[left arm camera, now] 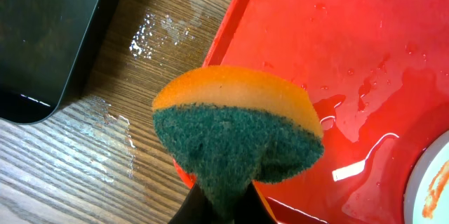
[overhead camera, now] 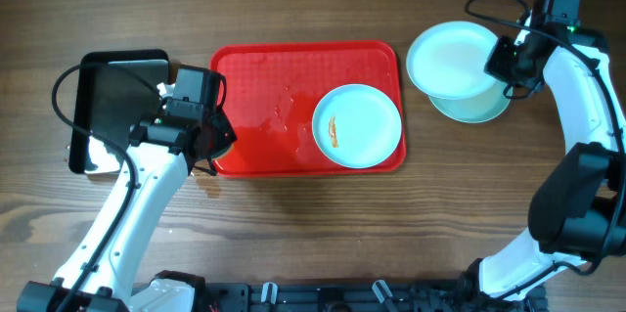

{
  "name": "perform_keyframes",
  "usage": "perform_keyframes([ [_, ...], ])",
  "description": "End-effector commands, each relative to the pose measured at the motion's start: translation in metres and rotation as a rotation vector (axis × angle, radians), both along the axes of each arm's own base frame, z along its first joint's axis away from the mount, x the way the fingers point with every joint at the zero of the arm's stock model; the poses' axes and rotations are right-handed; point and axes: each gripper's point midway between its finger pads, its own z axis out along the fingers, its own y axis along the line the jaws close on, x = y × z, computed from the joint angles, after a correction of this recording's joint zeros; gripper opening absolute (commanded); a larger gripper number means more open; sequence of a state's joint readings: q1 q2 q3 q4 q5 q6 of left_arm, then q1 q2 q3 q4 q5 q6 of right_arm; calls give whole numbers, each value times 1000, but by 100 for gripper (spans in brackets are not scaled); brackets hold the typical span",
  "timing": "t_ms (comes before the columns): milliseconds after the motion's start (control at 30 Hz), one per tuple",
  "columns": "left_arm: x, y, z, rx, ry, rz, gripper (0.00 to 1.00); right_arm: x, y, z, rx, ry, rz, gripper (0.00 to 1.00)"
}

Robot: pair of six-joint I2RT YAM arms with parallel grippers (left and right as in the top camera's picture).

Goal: Clean dirty plates on tray and stack at the side
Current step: 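Stack the plate onto the plate at the right and release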

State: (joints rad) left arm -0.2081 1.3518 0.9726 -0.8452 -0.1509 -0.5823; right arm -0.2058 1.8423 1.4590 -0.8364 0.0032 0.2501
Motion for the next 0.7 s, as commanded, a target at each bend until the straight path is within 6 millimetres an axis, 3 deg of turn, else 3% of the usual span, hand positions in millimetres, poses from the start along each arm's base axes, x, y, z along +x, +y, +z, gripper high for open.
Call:
perform_keyframes([
  [0, -1, 1, -4, -7, 10, 12, 4, -3, -13, -2, -62, 18, -48, 4],
  [433, -1, 1, -4, -6, 11, 12, 4, -7, -24, -2, -105, 28, -116, 4],
  [467, -1, 1, -4, -6, 10, 12, 4, -7, -24, -2, -104, 28, -116, 13],
  [567, -1, 1, -4, -6, 10, 12, 4, -7, -23, -2, -103, 28, -115, 77],
  [633, -1, 1, -4, -6, 10, 12, 4, -6, -21, -2, -88, 27, -108, 99],
  [667, -1, 1, -4, -6, 10, 12, 4, -5, -15, -3, -57, 24, -91, 100],
])
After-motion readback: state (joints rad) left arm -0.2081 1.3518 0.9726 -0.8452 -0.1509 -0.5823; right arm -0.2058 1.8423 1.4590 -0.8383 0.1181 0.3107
